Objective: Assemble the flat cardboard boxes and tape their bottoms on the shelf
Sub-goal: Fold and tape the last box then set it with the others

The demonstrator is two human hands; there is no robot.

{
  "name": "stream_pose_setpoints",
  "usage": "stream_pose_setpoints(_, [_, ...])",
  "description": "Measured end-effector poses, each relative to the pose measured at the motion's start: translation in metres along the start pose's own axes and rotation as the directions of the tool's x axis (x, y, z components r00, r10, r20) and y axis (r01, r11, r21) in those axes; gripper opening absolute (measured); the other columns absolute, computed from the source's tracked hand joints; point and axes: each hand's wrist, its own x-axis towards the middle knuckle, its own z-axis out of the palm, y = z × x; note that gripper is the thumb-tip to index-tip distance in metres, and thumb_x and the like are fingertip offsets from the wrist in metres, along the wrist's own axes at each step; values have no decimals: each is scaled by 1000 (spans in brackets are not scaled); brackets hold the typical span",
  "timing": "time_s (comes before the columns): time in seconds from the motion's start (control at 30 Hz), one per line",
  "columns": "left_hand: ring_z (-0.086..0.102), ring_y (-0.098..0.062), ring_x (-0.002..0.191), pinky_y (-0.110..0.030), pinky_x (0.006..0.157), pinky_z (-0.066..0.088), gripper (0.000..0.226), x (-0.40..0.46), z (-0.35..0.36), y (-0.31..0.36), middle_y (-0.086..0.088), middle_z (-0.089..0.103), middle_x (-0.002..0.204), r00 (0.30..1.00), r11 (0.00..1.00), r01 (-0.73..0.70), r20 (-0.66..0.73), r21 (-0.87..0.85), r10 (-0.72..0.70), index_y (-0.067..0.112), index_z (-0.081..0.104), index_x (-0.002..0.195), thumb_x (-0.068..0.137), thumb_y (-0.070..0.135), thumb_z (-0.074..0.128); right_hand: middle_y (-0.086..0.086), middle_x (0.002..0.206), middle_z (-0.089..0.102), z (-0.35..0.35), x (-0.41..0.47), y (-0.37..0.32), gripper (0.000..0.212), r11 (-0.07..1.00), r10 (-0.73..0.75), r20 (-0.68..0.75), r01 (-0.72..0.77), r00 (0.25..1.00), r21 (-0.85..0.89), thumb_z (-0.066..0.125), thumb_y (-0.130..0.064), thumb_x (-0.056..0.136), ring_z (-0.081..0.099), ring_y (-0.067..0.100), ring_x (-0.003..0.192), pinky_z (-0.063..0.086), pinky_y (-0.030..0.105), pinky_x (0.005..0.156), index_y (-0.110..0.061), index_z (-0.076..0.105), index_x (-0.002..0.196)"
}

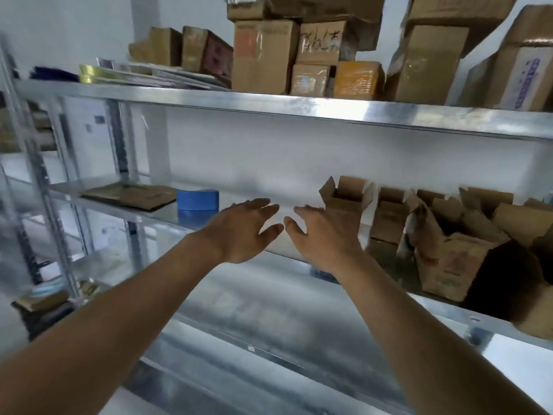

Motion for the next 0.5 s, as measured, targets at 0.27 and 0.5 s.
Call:
stream_pose_setpoints(0.27, [30,-21,154,-38,125,27,62,-40,-29,-169,3,30,168,997,996,73,-31,47,-71,25,34,161,106,54,39,2,137,64,71,70,-148,48,985,-49,51,39,998,171,39,-51,107,56,27,128,46,39,101,-20,62,136])
stream_pose_setpoints(0.5, [40,-18,147,-39,118,37,58,-59,-46,-316,6,38,163,998,997,66,-8,38,-66,31,37,158,106,54,39,10,108,70,140,127,-260,42,981,-29,52,19,998,191,42,-53,103,64,36,97,52,39,79,-19,66,106])
